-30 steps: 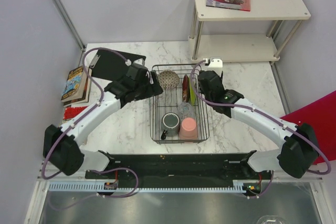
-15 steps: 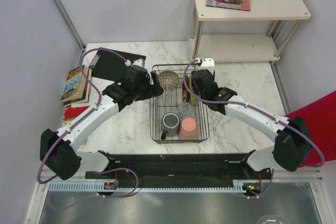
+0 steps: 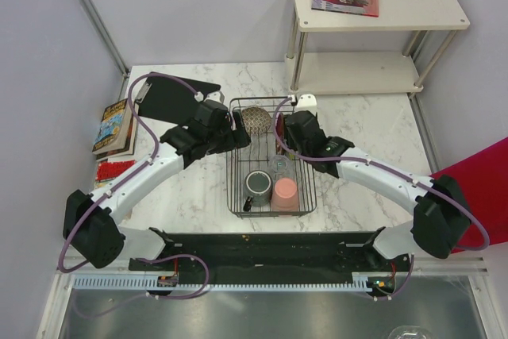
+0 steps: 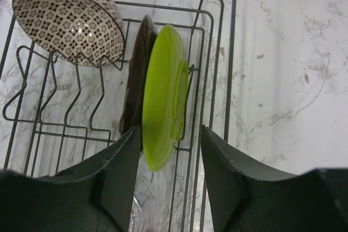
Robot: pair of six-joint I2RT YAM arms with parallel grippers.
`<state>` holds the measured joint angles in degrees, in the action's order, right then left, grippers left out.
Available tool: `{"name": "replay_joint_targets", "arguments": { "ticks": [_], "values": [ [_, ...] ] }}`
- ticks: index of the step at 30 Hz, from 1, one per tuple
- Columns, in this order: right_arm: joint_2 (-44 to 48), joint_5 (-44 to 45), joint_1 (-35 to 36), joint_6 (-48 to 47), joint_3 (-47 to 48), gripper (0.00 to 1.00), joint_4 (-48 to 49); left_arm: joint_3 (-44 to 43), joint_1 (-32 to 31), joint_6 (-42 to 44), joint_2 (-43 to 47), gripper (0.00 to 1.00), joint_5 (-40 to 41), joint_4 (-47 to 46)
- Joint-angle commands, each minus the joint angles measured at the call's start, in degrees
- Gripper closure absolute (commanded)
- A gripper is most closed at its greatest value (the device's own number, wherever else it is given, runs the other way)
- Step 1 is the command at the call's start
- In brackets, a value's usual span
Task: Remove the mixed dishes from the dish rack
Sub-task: Pick up the plate from the dish rack.
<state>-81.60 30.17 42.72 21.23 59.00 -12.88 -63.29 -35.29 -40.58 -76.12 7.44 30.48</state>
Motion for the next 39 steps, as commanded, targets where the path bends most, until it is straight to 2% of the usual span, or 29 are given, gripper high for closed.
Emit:
{"name": "replay_joint_targets", "arguments": {
  "ticks": [1, 11, 24, 30, 34, 36, 37, 39],
  "values": [
    [-0.05, -1.35, 1.75, 0.04, -0.55, 0.44, 2.07, 0.27, -0.48, 0.76, -0.26, 0.11, 1.35, -1.65],
    [-4.00, 0.58, 2.54, 0.82, -1.35, 0.44, 1.46, 1.58, -0.57, 0.50, -0.87, 0.11, 0.73, -1.74],
    [-7.52, 10.87, 3.51, -0.40, 0.59, 0.47, 0.67, 2.29, -0.48, 0.41, -1.40, 0.11, 0.91, -1.91],
    [-9.01, 11.66, 3.51, -0.93, 1.82, 0.61, 1.11, 2.73, -0.57, 0.33, -0.96, 0.11, 0.91, -1.83],
    [-8.84, 11.75, 3.60, -0.84, 1.99, 0.80, 1.37, 2.99, -0.57, 0.32, -0.79, 0.11, 1.00, -1.74],
    [-8.49, 11.75, 3.69, -0.93, 1.99, 0.83, 1.28, 2.99, -0.57, 0.24, -0.70, 0.11, 0.91, -1.74],
    [-8.14, 11.75, 3.69, -0.93, 2.17, 0.90, 1.20, 3.08, -0.57, 0.15, -0.79, 0.11, 0.82, -1.74],
    [-7.61, 12.10, 3.86, -0.84, 2.69, 0.96, 0.23, 3.08, -0.57, 0.06, -0.79, 0.11, 0.73, -1.83]
  ]
}}
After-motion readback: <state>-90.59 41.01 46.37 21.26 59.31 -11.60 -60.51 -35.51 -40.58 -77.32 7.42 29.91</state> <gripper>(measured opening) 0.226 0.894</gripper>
